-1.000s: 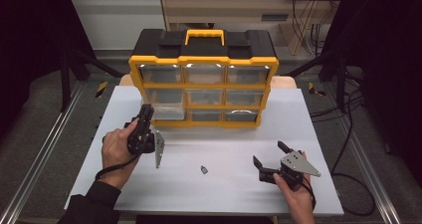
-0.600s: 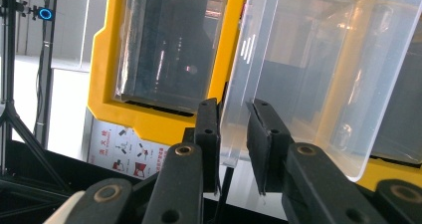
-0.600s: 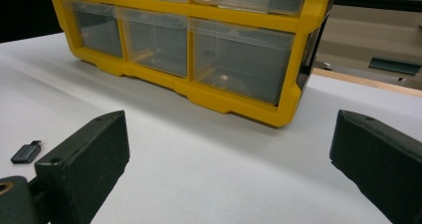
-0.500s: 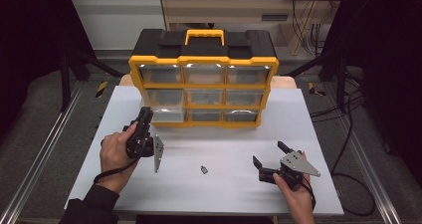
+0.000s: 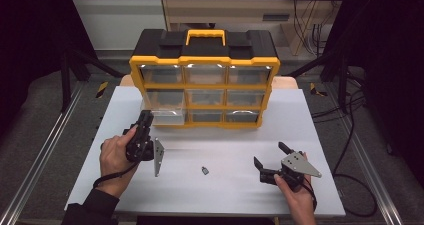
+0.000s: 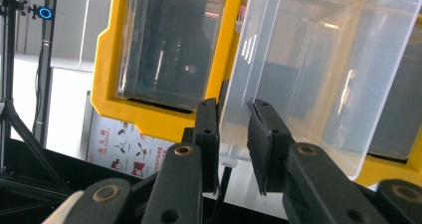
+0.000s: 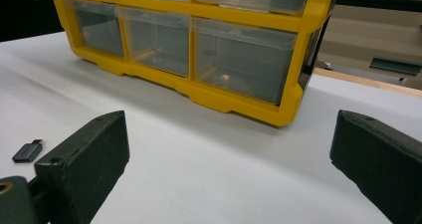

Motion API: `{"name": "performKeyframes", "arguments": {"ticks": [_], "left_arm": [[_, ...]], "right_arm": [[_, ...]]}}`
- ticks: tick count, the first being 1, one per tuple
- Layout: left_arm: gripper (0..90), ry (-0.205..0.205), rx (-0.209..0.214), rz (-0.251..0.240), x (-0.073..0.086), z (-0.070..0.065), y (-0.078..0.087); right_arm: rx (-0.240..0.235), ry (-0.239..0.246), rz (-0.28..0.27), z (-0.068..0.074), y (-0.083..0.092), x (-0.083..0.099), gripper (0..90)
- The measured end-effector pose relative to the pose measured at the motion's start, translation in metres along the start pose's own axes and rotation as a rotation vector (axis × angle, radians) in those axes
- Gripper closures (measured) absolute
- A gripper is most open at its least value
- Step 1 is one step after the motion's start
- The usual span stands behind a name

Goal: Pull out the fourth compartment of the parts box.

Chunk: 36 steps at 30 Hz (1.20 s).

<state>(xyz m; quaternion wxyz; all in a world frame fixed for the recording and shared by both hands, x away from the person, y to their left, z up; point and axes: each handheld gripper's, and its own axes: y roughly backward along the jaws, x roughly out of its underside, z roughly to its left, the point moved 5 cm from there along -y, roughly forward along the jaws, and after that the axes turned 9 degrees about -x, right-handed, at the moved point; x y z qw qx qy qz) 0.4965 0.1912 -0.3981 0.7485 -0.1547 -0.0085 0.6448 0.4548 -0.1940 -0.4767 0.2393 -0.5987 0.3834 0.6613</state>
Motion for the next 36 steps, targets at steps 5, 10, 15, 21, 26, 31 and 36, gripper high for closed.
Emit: {"name": "performKeyframes", "arguments": {"ticks": [5, 10, 15, 21, 26, 31, 36], "left_arm": [[74.9, 0.002, 0.001, 0.002, 0.000, 0.000, 0.000], [74.7, 0.011, 0.000, 0.005, 0.000, 0.000, 0.000], [74.8, 0.015, -0.002, 0.008, -0.001, 0.002, 0.002], [74.8, 0.021, -0.003, 0.009, -0.002, 0.003, 0.005], [74.8, 0.028, -0.004, 0.005, -0.002, 0.003, 0.008], [74.7, 0.021, -0.002, 0.007, -0.001, 0.002, 0.009], [74.4, 0.022, 0.002, 0.009, -0.002, 0.001, 0.010]], "right_arm": [[-0.001, 0.001, -0.001, 0.000, 0.000, 0.000, 2.4], [0.000, 0.001, -0.001, 0.000, 0.001, 0.000, 2.4], [0.000, 0.003, -0.001, 0.000, 0.001, 0.000, 2.4], [-0.001, 0.003, -0.001, 0.000, 0.000, 0.000, 2.4], [-0.004, 0.002, 0.003, 0.001, -0.001, 0.000, 2.4], [-0.006, 0.003, 0.003, 0.002, -0.001, 0.000, 2.4], [-0.007, 0.002, 0.004, 0.002, -0.001, 0.000, 2.4]]}}
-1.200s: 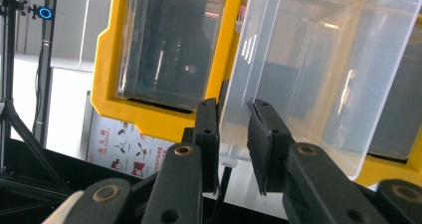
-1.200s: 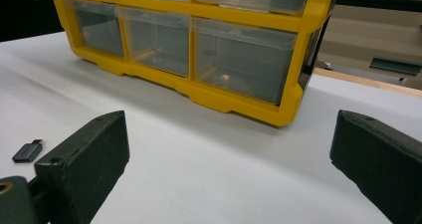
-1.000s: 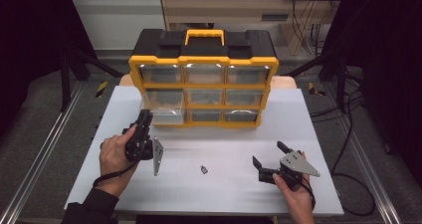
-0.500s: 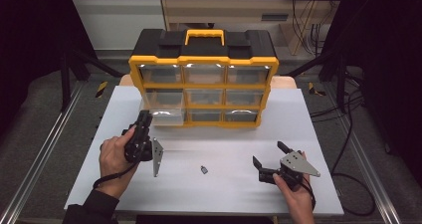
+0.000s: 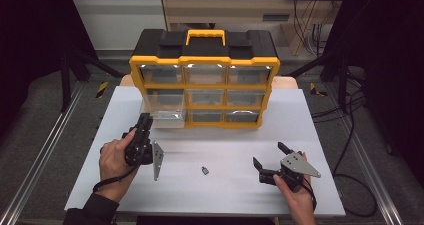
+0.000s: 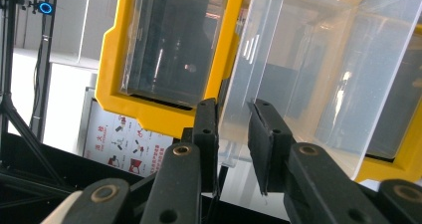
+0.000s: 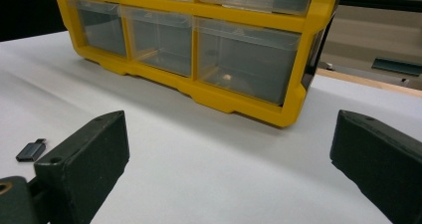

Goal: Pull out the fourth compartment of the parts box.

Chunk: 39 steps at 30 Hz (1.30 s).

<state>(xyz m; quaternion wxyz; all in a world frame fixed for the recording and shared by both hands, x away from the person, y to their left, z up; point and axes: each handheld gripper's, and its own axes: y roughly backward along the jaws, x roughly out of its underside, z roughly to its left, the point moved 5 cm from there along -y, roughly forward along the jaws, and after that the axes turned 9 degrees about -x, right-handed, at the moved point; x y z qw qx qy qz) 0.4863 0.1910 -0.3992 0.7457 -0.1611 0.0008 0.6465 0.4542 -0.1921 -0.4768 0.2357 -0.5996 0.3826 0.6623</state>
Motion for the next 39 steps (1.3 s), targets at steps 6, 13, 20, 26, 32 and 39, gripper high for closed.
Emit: {"name": "performKeyframes", "arguments": {"ticks": [6, 13, 20, 26, 32, 39], "left_arm": [[74.3, 0.007, 0.001, -0.001, -0.001, 0.000, -0.001], [74.0, 0.024, -0.002, 0.005, 0.001, 0.001, 0.002], [74.1, 0.027, -0.005, 0.003, -0.002, 0.003, 0.006], [74.1, 0.034, -0.011, 0.009, 0.001, 0.005, 0.009], [73.8, 0.033, -0.007, 0.005, -0.001, 0.004, 0.012], [73.5, 0.032, -0.006, 0.005, 0.000, 0.000, 0.016]], "right_arm": [[0.002, -0.004, -0.004, -0.001, 0.001, 0.000, 2.3], [0.001, -0.001, -0.001, 0.000, 0.001, 0.000, 2.4], [-0.001, -0.002, -0.001, 0.000, 0.001, 0.000, 2.3], [-0.003, 0.002, 0.000, 0.000, 0.000, 0.000, 2.3], [-0.002, 0.003, 0.002, 0.000, -0.001, 0.000, 2.3], [-0.005, 0.003, 0.003, 0.001, -0.001, 0.000, 2.2]]}}
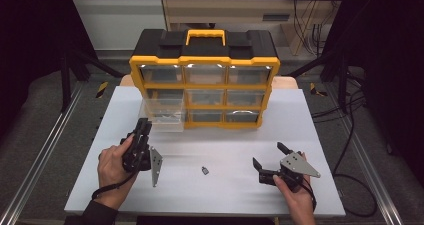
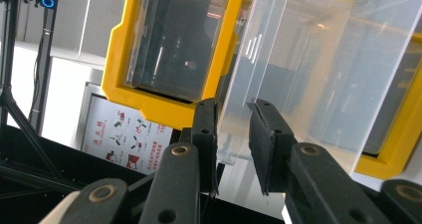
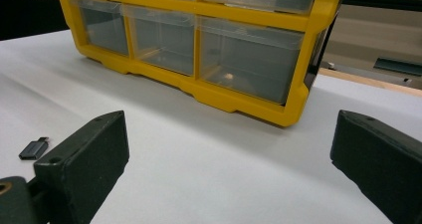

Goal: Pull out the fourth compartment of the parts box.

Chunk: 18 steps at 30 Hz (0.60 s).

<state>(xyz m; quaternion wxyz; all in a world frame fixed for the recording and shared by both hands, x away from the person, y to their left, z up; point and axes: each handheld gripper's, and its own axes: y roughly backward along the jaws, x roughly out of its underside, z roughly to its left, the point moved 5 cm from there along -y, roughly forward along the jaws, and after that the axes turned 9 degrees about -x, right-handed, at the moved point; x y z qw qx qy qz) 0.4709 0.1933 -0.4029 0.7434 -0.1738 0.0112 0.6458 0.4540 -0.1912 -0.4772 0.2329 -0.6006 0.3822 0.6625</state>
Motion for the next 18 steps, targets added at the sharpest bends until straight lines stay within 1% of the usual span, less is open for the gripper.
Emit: {"name": "performKeyframes", "arguments": {"ticks": [4, 5, 7, 8, 9, 11, 12, 13, 15, 16, 18], "left_arm": [[73.1, 0.009, 0.001, 0.003, 0.000, 0.000, 0.000], [72.9, 0.019, 0.002, 0.004, 0.000, 0.000, 0.000], [70.6, 0.058, 0.002, 0.013, 0.001, 0.001, -0.001], [66.3, 0.087, -0.001, 0.023, 0.002, 0.001, -0.001], [61.1, 0.127, -0.003, 0.031, 0.002, 0.001, -0.001], [54.2, 0.202, -0.002, 0.057, 0.005, 0.001, 0.002], [50.0, 0.246, 0.002, 0.073, 0.007, 0.000, 0.003], [45.8, 0.293, 0.016, 0.088, 0.009, -0.001, 0.005], [36.6, 0.379, 0.029, 0.114, 0.012, -0.004, 0.009], [33.4, 0.433, 0.038, 0.129, 0.015, -0.006, 0.012], [25.8, 0.555, 0.061, 0.163, 0.020, -0.012, 0.017]], "right_arm": [[-0.005, 0.002, 0.001, 0.001, -0.001, 0.000, 2.2], [-0.005, 0.002, 0.002, 0.001, -0.001, 0.000, 2.2], [-0.003, 0.002, 0.003, 0.001, -0.001, 0.000, 2.3], [-0.002, 0.001, 0.003, 0.001, -0.001, 0.000, 2.2], [0.000, -0.001, 0.004, 0.001, -0.001, 0.000, 2.2], [0.005, -0.005, 0.003, 0.001, -0.001, 0.000, 2.3], [0.014, -0.005, 0.003, 0.001, -0.001, 0.000, 2.8], [0.023, -0.011, 0.003, 0.001, -0.001, 0.000, 3.3], [0.036, -0.018, 0.001, 0.001, -0.002, -0.001, 3.3], [0.042, -0.020, 0.002, 0.001, -0.003, -0.001, 3.3], [0.056, -0.027, 0.004, 0.002, -0.004, -0.002, 4.3]]}}
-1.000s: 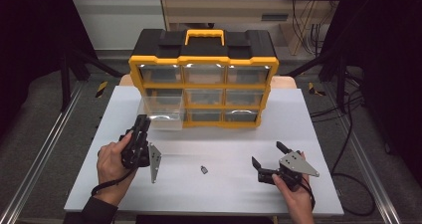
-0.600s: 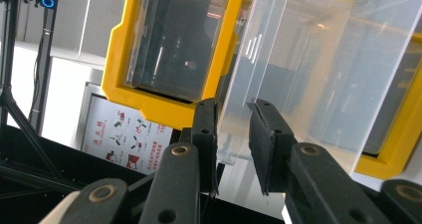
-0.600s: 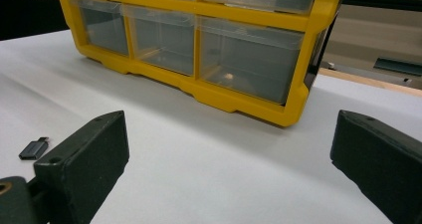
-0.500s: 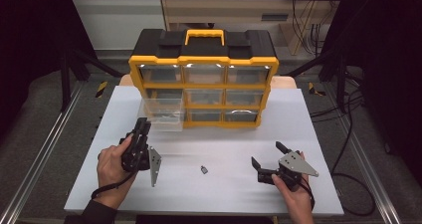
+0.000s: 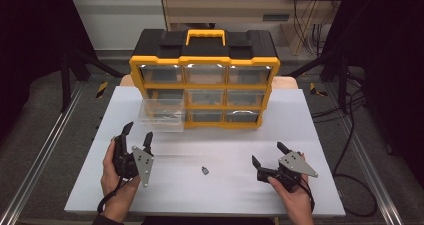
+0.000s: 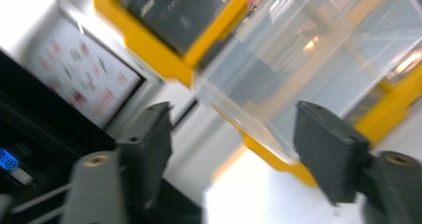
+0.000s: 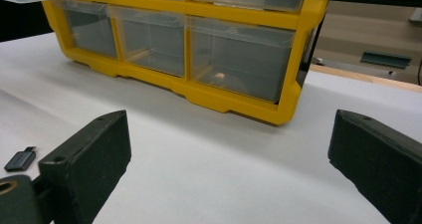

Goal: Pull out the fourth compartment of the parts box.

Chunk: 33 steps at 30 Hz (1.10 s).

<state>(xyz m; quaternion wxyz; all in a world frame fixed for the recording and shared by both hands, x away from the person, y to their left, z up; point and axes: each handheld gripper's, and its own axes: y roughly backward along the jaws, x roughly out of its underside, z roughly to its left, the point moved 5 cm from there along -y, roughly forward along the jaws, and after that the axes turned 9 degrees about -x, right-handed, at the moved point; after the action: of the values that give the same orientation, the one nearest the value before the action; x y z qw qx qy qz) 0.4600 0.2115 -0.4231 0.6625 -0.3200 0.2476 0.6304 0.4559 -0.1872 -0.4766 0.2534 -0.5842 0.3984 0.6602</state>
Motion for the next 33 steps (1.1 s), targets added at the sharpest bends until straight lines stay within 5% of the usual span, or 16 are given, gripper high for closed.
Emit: {"name": "performKeyframes", "arguments": {"ticks": [5, 12, 17, 33], "left_arm": [[15.5, 0.254, 0.097, 0.066, 0.022, -0.002, 0.004], [9.7, 0.470, 0.132, 0.102, 0.047, 0.002, 0.012], [9.1, 0.523, 0.119, 0.123, 0.058, 0.010, 0.015], [8.8, 0.548, 0.096, 0.142, 0.072, 0.022, 0.010]], "right_arm": [[0.014, -0.009, 0.009, 0.005, -0.001, -0.003, 6.2], [-0.028, -0.049, 0.117, 0.016, -0.003, -0.006, 6.4], [-0.062, -0.066, 0.228, 0.025, -0.006, -0.005, 5.7], [-0.119, -0.001, 0.334, 0.074, -0.047, -0.031, 7.2]]}}
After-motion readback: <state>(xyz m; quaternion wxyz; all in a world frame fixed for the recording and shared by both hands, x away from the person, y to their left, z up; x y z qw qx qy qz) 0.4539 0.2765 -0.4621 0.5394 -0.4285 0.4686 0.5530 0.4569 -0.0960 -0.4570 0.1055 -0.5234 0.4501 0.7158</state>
